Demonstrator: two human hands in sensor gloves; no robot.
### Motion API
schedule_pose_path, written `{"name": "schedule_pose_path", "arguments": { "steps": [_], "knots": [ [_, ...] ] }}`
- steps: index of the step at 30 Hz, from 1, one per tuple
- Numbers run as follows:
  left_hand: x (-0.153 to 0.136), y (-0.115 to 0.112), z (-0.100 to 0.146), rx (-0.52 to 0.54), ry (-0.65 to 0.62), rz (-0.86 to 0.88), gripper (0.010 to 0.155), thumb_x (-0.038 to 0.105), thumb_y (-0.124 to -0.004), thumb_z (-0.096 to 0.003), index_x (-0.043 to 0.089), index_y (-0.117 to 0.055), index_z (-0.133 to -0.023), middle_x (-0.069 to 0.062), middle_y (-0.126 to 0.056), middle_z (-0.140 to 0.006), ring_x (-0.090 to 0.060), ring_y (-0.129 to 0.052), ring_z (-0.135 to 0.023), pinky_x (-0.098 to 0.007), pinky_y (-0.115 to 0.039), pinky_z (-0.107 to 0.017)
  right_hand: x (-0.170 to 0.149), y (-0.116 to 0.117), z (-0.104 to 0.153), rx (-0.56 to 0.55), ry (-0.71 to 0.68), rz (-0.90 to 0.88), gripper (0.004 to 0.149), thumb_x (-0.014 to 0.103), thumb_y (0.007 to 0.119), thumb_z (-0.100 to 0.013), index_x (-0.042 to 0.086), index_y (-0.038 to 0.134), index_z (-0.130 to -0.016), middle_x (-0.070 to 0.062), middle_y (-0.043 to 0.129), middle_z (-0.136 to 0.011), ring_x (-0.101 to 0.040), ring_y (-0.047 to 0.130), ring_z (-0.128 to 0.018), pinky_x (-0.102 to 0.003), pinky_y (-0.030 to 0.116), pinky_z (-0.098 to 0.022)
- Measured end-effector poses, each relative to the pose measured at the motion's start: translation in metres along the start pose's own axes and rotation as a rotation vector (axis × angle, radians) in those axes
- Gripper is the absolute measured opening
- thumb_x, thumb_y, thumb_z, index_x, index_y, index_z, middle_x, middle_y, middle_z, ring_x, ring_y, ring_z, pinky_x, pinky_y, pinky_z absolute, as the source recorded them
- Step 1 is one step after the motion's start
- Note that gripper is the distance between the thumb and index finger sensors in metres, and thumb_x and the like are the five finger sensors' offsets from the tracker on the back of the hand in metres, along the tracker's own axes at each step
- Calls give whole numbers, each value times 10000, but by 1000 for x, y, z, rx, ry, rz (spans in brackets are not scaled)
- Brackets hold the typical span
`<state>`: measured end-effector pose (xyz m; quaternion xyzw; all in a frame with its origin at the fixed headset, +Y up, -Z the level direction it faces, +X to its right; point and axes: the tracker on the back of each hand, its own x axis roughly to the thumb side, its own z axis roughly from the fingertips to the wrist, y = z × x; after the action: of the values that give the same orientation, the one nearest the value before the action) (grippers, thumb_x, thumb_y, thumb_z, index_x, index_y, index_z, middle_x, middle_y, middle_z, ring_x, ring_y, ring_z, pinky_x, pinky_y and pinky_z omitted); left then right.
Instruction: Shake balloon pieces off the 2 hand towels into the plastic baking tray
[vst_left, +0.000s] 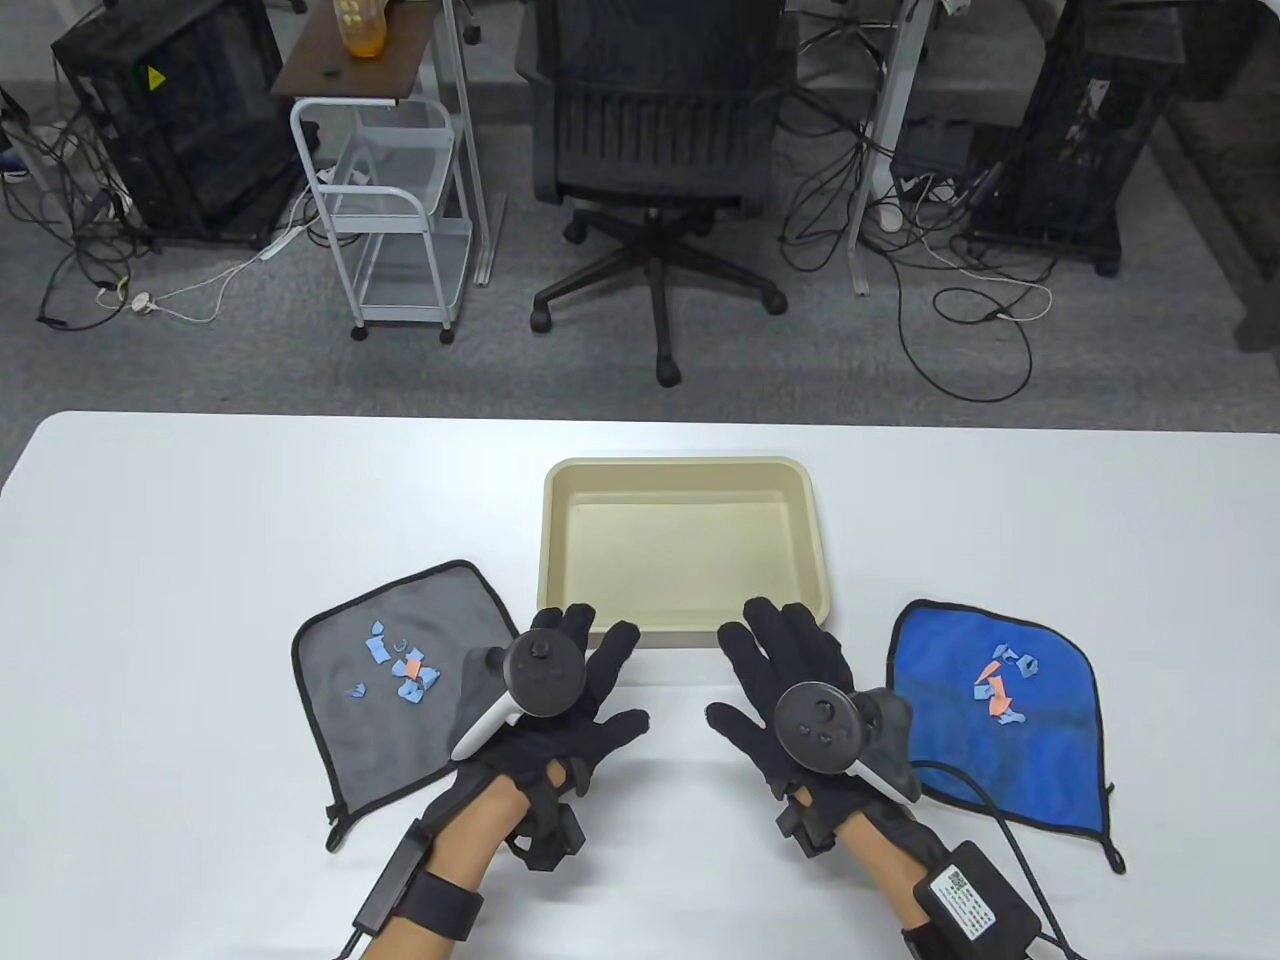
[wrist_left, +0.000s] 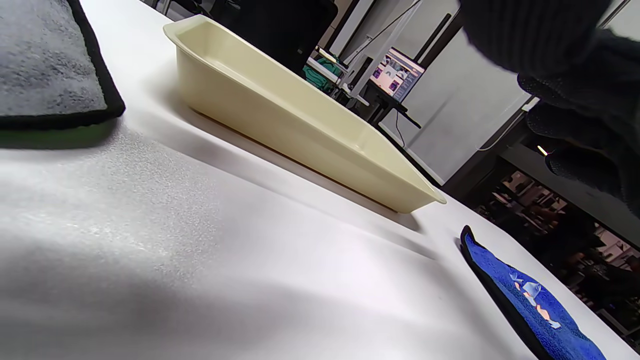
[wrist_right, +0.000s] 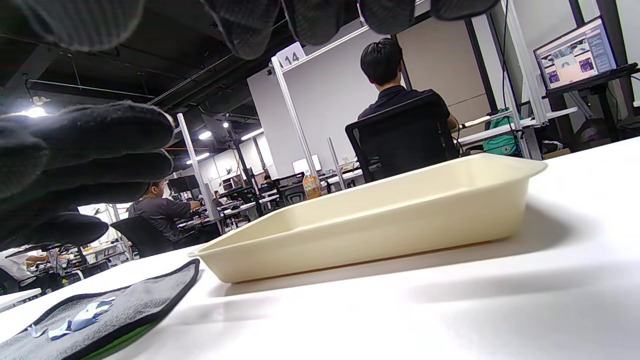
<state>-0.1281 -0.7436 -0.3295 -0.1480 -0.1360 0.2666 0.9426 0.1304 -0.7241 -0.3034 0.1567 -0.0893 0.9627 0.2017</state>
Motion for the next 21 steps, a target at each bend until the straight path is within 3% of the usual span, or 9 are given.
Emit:
{"name": "schedule_pose_path", "arguments": {
  "steps": [9,16,21],
  "knots": [
    [-5,23,5,45,20,-10,876,634,-705,-350,504,-153,-1018,-5,64,-1116,-376,117,-1060,-756,-101,-690,-1,-2,0,-8,-3,4,758,654,636,-364,341,463,-1033,-8,374,-1216,-388,333,-1089,-626,433,-749],
    [-29,67,9,127,112,33,906,628,-760,-337,503,-189,-1029,-11,82,-1113,-432,118,-1053,-802,-102,-668,-2,-3,-1,-15,-12,13,757,655,636,-364,342,464,-1032,-8,372,-1216,-388,334,-1089,-628,432,-749],
    [-60,95,8,159,248,41,920,619,-794,-325,510,-212,-1030,-10,96,-1109,-458,125,-1049,-834,-101,-654,-5,-3,0,-13,-8,20,758,655,636,-364,341,464,-1032,-9,371,-1215,-387,335,-1090,-628,431,-748]
  ]
}}
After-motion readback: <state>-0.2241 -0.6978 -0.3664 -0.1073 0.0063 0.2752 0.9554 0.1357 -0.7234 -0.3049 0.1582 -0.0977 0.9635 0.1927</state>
